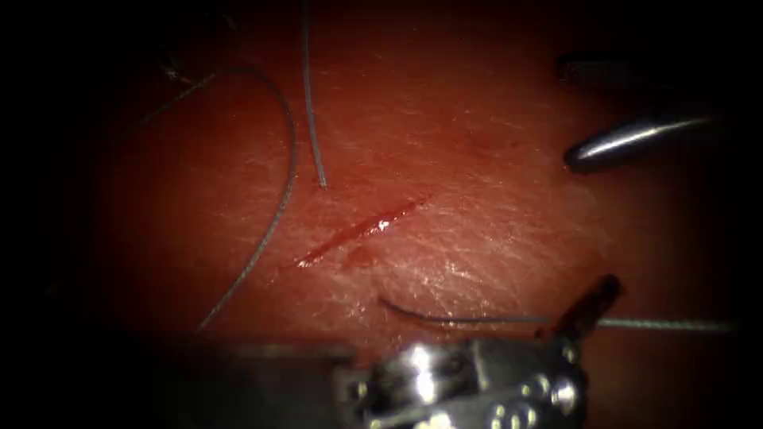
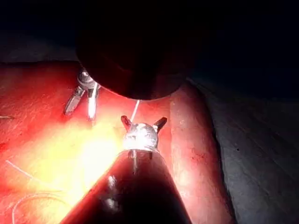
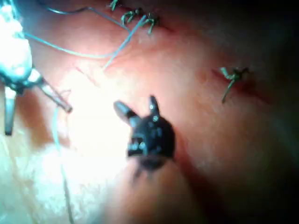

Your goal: Wound Closure

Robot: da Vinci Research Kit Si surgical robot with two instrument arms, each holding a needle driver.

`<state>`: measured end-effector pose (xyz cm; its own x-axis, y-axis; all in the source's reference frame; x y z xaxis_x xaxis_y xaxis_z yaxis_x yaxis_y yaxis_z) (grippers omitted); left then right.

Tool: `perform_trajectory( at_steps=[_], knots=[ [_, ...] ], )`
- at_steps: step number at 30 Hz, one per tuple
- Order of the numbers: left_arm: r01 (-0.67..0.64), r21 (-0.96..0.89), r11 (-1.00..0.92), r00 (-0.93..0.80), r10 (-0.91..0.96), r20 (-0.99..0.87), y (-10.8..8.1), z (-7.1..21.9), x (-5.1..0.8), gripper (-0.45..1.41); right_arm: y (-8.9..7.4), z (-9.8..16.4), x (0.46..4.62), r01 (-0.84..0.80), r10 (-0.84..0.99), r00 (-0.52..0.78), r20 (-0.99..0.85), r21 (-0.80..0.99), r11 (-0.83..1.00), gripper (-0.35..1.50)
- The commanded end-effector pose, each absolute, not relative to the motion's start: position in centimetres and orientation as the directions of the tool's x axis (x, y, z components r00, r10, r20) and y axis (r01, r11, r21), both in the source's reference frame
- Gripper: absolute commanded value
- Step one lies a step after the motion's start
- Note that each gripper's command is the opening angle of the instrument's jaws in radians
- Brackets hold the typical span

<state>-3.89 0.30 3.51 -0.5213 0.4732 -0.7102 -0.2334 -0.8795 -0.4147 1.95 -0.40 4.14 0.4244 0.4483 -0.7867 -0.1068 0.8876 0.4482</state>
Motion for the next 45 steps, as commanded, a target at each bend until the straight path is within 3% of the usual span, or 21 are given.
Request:
perform_trajectory(
  at_steps=[1,7,9,10,13,16,25,32,38,45],
  knots=[
    [-0.229,-0.417,-0.879,-0.521,0.473,-0.711,0.3,3.6,-3.94,0.93,-0.4,4.2,2.02,-0.105,0.448,0.423,-0.788,0.448,0.888,1.33],
    [-0.227,-0.416,-0.88,-0.521,0.471,-0.712,0.4,3.7,-3.95,0.78,-0.4,4.2,2.03,-0.108,0.451,0.423,-0.786,0.451,0.886,1.33],
    [-0.239,-0.41,-0.88,-0.522,0.473,-0.71,0.4,3.7,-3.96,0.54,-0.4,4.2,2.03,-0.108,0.451,0.423,-0.786,0.451,0.886,1.33],
    [-0.242,-0.391,-0.888,-0.528,0.459,-0.715,0.4,3.6,-3.97,0.29,-0.4,4.2,2.03,-0.108,0.451,0.423,-0.786,0.451,0.886,1.33],
    [-0.221,-0.355,-0.908,-0.542,0.418,-0.729,0.4,3.6,-4.0,0.0,-0.4,4.2,2.03,-0.11,0.457,0.422,-0.783,0.456,0.883,1.33],
    [-0.219,-0.318,-0.923,-0.544,0.386,-0.745,0.3,3.6,-3.99,-0.45,-0.4,4.2,2.03,-0.11,0.457,0.422,-0.783,0.456,0.883,1.33],
    [-0.261,-0.265,-0.928,-0.544,0.368,-0.754,0.3,3.5,-3.58,-0.45,-0.5,4.2,2.04,-0.099,0.455,0.421,-0.784,0.459,0.883,1.3],
    [-0.187,-0.159,-0.969,-0.518,0.235,-0.822,0.2,3.4,-2.83,-0.45,-0.7,4.2,2.17,0.065,0.404,0.414,-0.816,0.469,0.881,1.03],
    [-0.058,-0.144,-0.988,-0.465,0.155,-0.872,0.2,3.5,-2.5,-0.45,-1.0,4.2,2.6,0.234,0.271,0.378,-0.885,0.375,0.897,0.98],
    [0.039,-0.089,-0.995,-0.406,0.065,-0.912,0.3,3.5,-2.42,-0.45,-1.4,3.9,3.03,0.321,0.224,0.359,-0.906,0.346,0.882,0.91]
  ],
)
